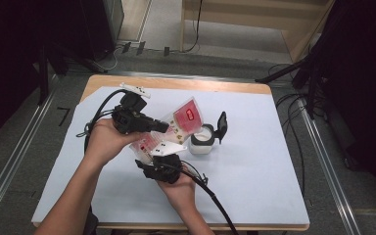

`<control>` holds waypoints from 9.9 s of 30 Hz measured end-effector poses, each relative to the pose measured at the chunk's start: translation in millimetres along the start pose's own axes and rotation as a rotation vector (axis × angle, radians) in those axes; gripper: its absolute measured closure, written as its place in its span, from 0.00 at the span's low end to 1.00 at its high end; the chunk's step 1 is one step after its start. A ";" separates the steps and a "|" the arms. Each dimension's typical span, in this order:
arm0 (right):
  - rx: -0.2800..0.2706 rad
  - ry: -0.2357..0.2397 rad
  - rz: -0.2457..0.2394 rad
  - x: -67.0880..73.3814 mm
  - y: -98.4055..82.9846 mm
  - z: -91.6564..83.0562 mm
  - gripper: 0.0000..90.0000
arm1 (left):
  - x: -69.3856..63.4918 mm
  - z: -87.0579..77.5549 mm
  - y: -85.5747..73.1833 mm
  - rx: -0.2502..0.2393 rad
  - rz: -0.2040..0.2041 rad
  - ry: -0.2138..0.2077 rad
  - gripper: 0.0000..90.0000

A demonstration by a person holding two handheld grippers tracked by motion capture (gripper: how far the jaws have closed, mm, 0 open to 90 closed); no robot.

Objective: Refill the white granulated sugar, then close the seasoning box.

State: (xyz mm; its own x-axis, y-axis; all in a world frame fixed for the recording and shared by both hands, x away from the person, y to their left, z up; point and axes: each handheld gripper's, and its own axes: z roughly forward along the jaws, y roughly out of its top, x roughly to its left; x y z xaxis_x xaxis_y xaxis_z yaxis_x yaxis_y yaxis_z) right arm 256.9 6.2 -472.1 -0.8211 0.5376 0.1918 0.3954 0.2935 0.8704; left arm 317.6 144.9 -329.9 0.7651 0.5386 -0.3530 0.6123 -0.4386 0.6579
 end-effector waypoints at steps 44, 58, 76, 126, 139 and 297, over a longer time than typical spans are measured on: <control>-0.013 -0.070 0.119 -48.8 -3.3 -31.4 0.63 | 8.5 -20.9 -26.8 -0.050 0.059 -0.039 1.00; 0.064 0.024 0.019 -54.1 4.8 -32.2 0.63 | 15.4 -30.8 -26.2 -0.121 0.014 -0.004 1.00; 0.092 0.123 -0.006 -74.5 4.3 -61.6 0.63 | 35.1 -37.3 -30.8 -0.165 -0.033 0.079 1.00; 0.112 0.102 0.027 -97.4 -31.0 -120.1 0.61 | 99.8 28.4 -45.0 -0.131 -0.032 0.143 1.00; 0.100 0.090 0.034 -102.5 -31.0 -123.3 0.60 | 100.3 19.4 -59.6 -0.105 -0.026 0.128 0.99; 0.037 -0.148 0.233 -186.6 14.4 -171.4 1.00 | 105.5 -52.1 -141.4 -0.143 -0.085 0.269 0.46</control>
State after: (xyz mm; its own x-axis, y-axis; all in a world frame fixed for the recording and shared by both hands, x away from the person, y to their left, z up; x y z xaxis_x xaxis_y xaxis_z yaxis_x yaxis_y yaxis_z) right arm 345.2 -225.3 -417.6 -0.6381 0.7028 0.3145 0.5838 0.1754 0.7927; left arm 301.3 301.2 -425.5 0.6208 0.7481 -0.2346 0.6228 -0.2887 0.7272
